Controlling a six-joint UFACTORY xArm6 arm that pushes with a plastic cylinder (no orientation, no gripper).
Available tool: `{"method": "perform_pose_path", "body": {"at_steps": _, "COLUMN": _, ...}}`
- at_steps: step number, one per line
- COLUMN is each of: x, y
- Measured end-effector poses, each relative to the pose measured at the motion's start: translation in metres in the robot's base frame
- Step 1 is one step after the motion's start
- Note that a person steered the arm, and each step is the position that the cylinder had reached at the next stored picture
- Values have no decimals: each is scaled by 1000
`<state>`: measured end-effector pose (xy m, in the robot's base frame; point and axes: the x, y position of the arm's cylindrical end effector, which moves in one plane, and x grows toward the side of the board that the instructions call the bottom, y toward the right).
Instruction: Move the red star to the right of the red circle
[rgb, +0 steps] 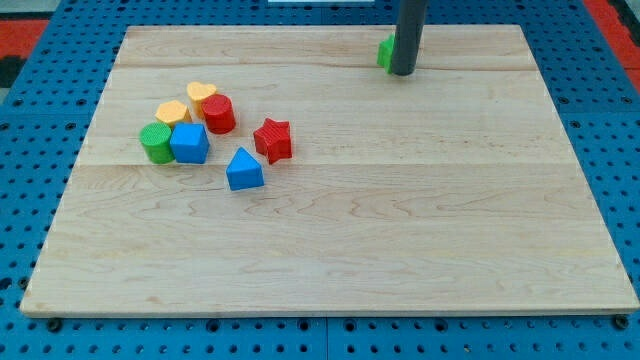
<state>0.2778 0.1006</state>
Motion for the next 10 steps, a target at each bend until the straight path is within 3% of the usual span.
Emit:
{"method": "perform_pose_path", "body": {"at_steps": 3, "x": 119, "y": -143}}
{"method": "perform_pose_path", "body": {"at_steps": 4, "x": 166, "y": -61}}
{"method": "perform_pose_path", "body": {"at_steps": 5, "x": 184, "y": -109}}
{"method": "perform_pose_path", "body": {"at_steps": 6, "x": 170, "y": -176}}
{"method": "perform_pose_path", "body": {"at_steps": 7, "x": 162, "y": -196}}
{"method": "perform_pose_path", "body": {"at_steps": 8, "x": 124, "y": -180}}
{"method": "perform_pose_path", "body": {"at_steps": 10, "x": 109, "y": -213}}
